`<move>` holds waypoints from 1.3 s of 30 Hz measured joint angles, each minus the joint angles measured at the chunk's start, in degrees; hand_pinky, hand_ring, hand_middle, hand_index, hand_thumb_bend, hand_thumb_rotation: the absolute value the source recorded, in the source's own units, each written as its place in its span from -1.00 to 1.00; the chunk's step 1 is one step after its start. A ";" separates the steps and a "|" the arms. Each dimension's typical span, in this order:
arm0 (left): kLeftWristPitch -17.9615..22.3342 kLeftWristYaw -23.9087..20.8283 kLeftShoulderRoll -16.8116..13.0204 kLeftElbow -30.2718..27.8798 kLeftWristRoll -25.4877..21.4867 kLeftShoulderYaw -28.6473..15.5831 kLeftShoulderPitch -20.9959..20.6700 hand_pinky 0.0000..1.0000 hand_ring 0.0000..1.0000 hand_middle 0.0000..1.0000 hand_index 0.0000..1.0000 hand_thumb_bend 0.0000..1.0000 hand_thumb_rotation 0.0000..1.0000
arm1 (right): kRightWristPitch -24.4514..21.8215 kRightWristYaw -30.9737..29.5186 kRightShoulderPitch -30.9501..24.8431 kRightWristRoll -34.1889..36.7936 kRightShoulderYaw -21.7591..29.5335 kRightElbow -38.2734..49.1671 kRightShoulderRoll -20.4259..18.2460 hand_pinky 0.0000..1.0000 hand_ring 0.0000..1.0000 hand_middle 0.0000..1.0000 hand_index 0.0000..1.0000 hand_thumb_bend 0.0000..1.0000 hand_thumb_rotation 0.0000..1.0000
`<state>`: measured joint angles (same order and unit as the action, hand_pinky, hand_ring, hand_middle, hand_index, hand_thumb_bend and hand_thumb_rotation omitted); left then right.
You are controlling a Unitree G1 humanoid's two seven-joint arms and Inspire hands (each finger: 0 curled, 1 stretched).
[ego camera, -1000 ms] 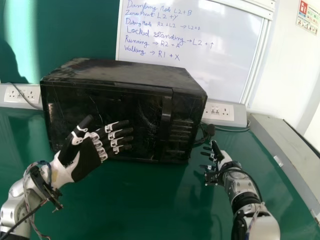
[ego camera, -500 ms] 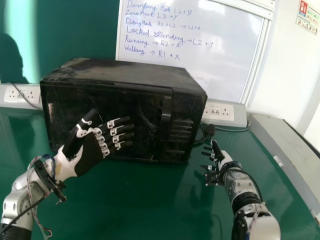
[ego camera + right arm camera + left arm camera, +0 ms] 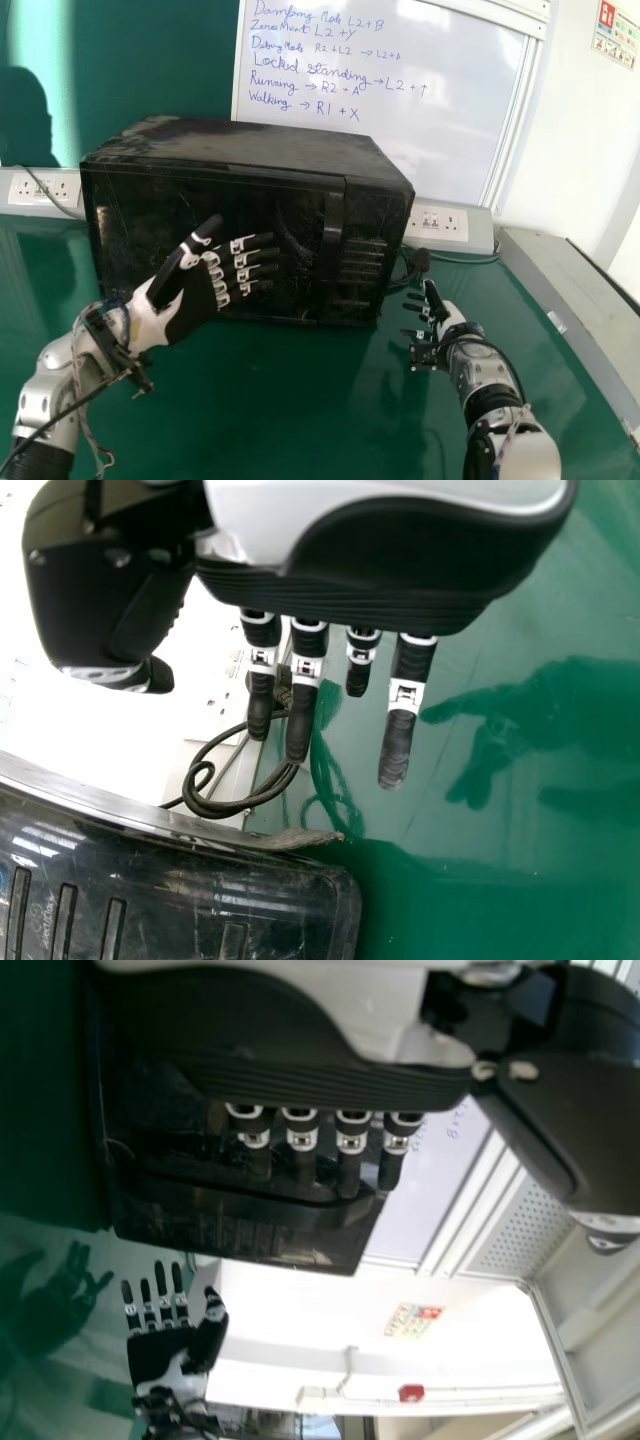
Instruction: Open the door of oven
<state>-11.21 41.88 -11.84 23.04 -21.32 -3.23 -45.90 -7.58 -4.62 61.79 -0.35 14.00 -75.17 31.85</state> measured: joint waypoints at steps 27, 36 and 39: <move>7.31 -5.61 2.37 17.60 7.40 1.50 -8.32 0.82 1.00 1.00 1.00 1.00 0.64 | -0.01 -0.22 0.02 -0.21 -0.55 0.00 0.00 -0.04 0.14 0.51 0.60 0.14 -0.10; 7.30 -6.62 3.00 19.43 8.90 1.70 -9.96 0.83 1.00 1.00 1.00 0.99 0.69 | 0.03 -0.93 0.02 -0.19 -0.50 0.00 0.01 -0.02 0.18 0.52 0.61 0.12 -0.11; 7.52 -6.84 3.47 21.33 8.98 1.70 -10.90 0.83 1.00 1.00 1.00 1.00 0.63 | 0.10 -0.89 0.02 -0.31 -0.66 0.00 0.01 -0.02 0.19 0.50 0.59 0.11 -0.14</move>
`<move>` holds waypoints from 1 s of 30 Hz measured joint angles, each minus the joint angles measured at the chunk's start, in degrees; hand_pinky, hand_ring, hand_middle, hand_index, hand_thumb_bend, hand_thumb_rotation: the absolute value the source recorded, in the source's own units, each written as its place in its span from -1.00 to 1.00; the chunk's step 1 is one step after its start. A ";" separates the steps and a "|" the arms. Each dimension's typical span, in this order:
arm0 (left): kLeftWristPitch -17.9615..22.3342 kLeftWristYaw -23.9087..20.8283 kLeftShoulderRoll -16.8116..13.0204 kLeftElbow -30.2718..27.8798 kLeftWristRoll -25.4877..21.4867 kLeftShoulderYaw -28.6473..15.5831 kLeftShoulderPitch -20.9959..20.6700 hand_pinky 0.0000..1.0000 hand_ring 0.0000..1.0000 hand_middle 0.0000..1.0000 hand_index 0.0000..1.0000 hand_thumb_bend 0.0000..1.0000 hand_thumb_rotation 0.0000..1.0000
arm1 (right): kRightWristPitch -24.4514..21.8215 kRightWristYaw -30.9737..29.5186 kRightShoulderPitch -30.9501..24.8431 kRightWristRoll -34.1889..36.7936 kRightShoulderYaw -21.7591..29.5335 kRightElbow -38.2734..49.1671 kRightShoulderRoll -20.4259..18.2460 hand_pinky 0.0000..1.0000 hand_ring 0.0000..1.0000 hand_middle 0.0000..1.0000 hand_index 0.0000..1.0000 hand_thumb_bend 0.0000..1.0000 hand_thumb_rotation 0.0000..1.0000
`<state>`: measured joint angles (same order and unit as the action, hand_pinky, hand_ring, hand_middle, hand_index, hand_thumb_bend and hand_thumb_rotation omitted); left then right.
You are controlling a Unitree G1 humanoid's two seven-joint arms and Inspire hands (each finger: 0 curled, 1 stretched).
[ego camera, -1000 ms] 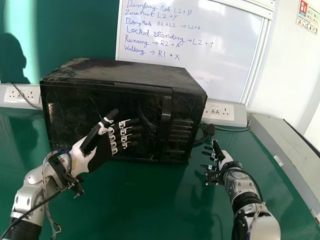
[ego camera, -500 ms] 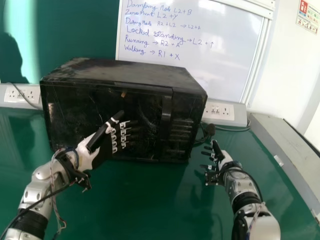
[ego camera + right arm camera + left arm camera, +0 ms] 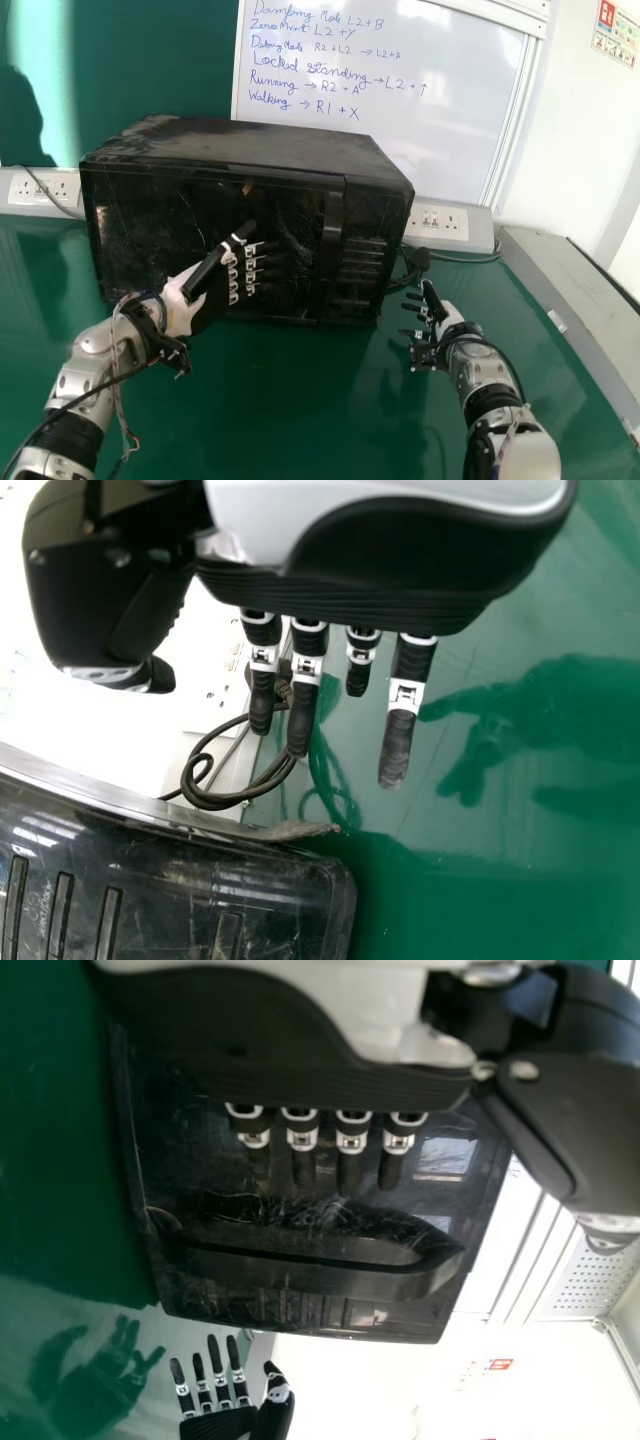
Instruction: Open the door of oven
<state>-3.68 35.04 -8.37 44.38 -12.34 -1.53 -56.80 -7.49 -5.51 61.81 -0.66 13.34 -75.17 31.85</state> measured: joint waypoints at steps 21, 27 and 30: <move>4.31 -0.58 1.55 9.92 0.95 -0.41 -5.31 0.82 1.00 1.00 1.00 1.00 0.65 | 0.12 0.16 0.00 -0.03 0.05 0.00 0.03 -0.09 0.16 0.50 0.61 0.13 -0.13; 5.30 0.59 1.72 13.11 0.97 -1.45 -6.29 0.87 1.00 1.00 1.00 1.00 0.64 | 0.12 0.29 0.00 0.00 0.09 0.00 0.05 -0.03 0.14 0.49 0.58 0.14 -0.18; 5.57 0.49 2.05 14.06 0.99 -1.69 -6.96 0.83 1.00 1.00 1.00 1.00 0.60 | 0.12 0.29 0.00 0.03 0.16 0.00 0.04 -0.06 0.13 0.49 0.61 0.12 -0.22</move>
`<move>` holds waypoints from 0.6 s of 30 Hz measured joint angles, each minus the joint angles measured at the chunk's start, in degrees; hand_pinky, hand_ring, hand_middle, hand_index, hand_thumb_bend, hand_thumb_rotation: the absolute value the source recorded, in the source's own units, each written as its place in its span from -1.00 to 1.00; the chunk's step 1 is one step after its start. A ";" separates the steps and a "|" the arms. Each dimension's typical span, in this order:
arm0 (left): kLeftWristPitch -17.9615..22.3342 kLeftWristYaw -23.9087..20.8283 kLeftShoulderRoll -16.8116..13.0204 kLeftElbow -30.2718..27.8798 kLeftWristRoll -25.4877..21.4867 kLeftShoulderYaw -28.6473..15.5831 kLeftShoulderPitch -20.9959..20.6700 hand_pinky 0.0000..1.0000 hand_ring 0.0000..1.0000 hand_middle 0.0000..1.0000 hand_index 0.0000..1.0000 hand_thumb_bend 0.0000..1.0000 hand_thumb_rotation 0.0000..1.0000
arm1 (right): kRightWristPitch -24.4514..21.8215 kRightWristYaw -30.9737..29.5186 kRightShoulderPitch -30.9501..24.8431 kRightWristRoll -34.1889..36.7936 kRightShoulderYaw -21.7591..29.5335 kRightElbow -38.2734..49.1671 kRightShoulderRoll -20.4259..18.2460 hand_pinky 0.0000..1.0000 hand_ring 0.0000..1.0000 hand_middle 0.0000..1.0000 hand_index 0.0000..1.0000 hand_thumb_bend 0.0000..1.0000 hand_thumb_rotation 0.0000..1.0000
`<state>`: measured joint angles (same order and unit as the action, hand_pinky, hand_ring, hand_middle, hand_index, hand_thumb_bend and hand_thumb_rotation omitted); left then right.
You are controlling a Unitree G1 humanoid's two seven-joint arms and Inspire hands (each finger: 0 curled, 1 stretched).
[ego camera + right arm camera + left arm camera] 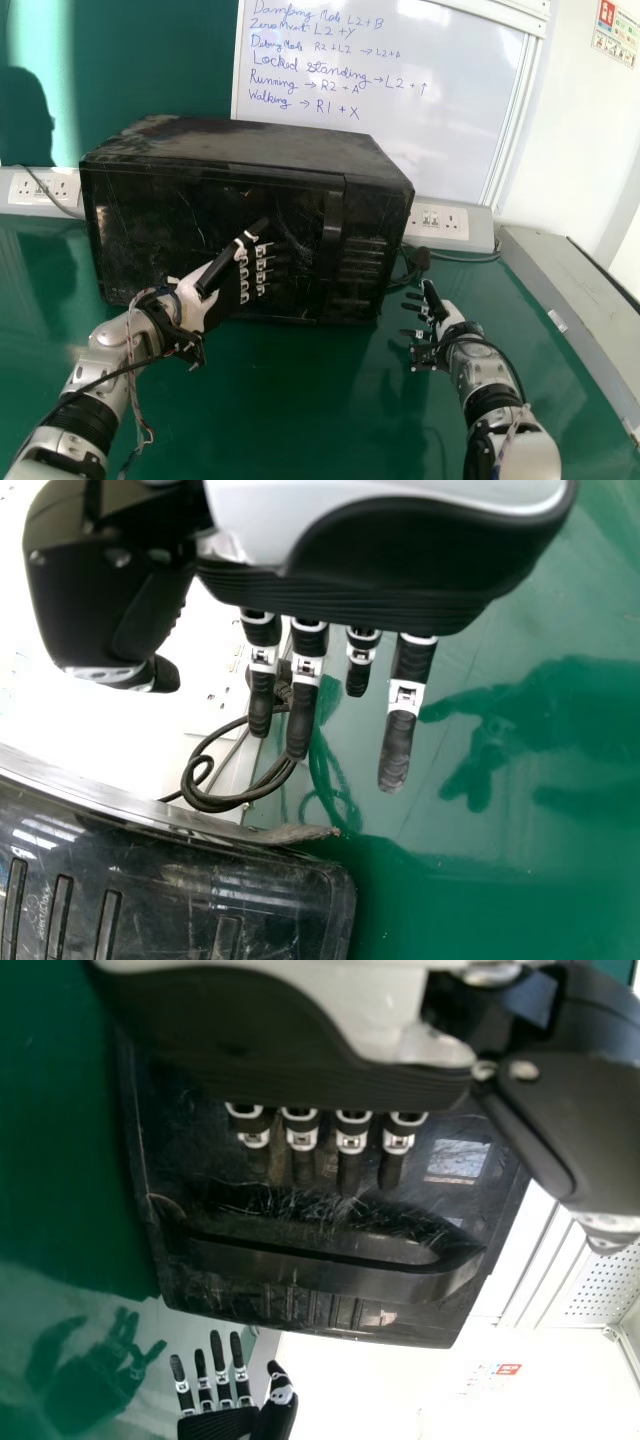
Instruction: Open the door of oven
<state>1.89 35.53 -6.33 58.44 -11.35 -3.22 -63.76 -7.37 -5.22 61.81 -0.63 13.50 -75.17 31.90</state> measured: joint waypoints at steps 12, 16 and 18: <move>0.77 -0.52 1.21 3.24 0.54 -0.45 -1.45 0.77 1.00 1.00 1.00 1.00 0.53 | 0.00 0.38 0.00 0.11 0.19 0.00 0.00 -0.04 0.18 0.51 0.62 0.10 -0.26; 1.57 -0.53 1.35 4.13 1.14 -0.53 -2.37 0.75 1.00 1.00 1.00 1.00 0.55 | 0.00 0.38 0.00 0.07 0.29 0.00 0.00 -0.06 0.18 0.48 0.60 0.10 -0.23; 1.60 -0.53 1.38 4.68 1.22 -0.57 -2.58 0.77 1.00 1.00 1.00 1.00 0.57 | 0.00 0.41 0.00 0.08 0.33 0.00 0.00 -0.08 0.21 0.48 0.60 0.11 -0.25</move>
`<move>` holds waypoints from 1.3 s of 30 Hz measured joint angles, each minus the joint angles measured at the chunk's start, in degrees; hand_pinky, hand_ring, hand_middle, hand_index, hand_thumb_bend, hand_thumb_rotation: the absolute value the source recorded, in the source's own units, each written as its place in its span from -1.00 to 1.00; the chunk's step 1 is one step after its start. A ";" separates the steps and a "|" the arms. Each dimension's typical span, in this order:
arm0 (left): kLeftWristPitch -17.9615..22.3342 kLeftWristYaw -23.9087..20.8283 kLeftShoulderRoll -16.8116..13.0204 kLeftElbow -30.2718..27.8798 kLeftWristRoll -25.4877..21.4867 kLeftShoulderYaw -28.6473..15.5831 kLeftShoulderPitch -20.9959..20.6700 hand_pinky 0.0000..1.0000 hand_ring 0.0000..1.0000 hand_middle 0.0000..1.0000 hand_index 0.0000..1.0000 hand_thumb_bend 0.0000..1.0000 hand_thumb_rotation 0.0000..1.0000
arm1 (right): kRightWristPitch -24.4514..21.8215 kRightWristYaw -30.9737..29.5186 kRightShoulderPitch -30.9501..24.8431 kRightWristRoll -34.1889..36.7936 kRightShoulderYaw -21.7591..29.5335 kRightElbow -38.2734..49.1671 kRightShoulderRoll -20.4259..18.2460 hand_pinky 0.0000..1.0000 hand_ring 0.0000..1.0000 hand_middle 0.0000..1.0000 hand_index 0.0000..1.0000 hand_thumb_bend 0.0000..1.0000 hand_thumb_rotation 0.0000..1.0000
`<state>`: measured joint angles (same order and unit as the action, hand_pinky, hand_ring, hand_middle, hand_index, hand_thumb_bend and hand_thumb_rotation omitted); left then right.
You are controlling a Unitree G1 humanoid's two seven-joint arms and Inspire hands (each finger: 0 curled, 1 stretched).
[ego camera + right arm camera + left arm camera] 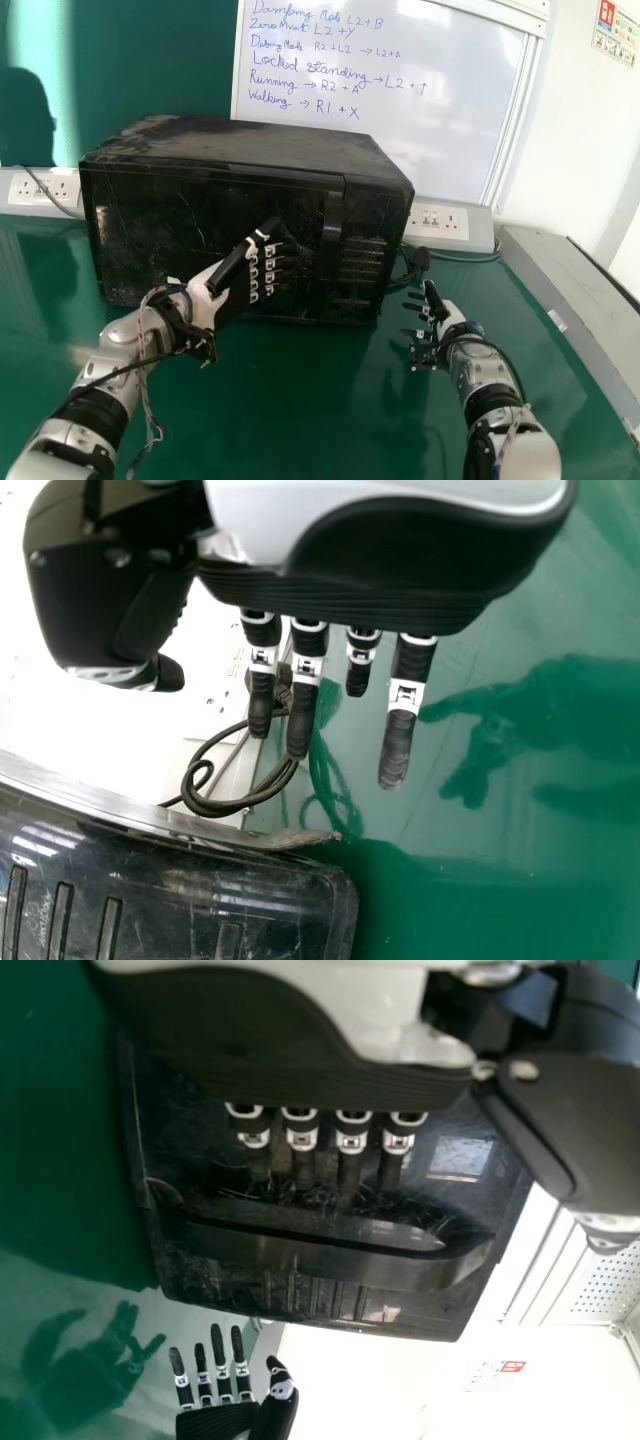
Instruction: Open the door of oven
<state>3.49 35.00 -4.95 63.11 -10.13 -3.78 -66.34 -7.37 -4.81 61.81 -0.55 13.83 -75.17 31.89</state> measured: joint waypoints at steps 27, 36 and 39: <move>3.14 -0.86 1.36 4.48 3.36 -0.04 -0.99 0.77 1.00 1.00 1.00 1.00 0.49 | -0.04 0.33 0.00 0.14 0.30 0.00 -0.04 -0.07 0.13 0.43 0.68 0.11 -0.23; 3.08 0.11 2.50 6.23 3.23 -1.12 -2.14 0.75 1.00 1.00 1.00 1.00 0.54 | -0.03 0.43 0.00 0.16 0.38 -0.01 -0.04 -0.07 0.12 0.47 0.78 0.10 -0.23; 3.07 -0.54 2.76 6.82 3.25 -1.41 -2.68 0.75 1.00 1.00 1.00 1.00 0.52 | -0.03 0.40 0.00 0.17 0.40 -0.02 -0.04 -0.09 0.07 0.44 0.71 0.11 -0.25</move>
<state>6.56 34.45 -2.18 69.93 -6.87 -5.20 -69.02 -7.41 -4.41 61.82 -0.38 14.24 -75.19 31.85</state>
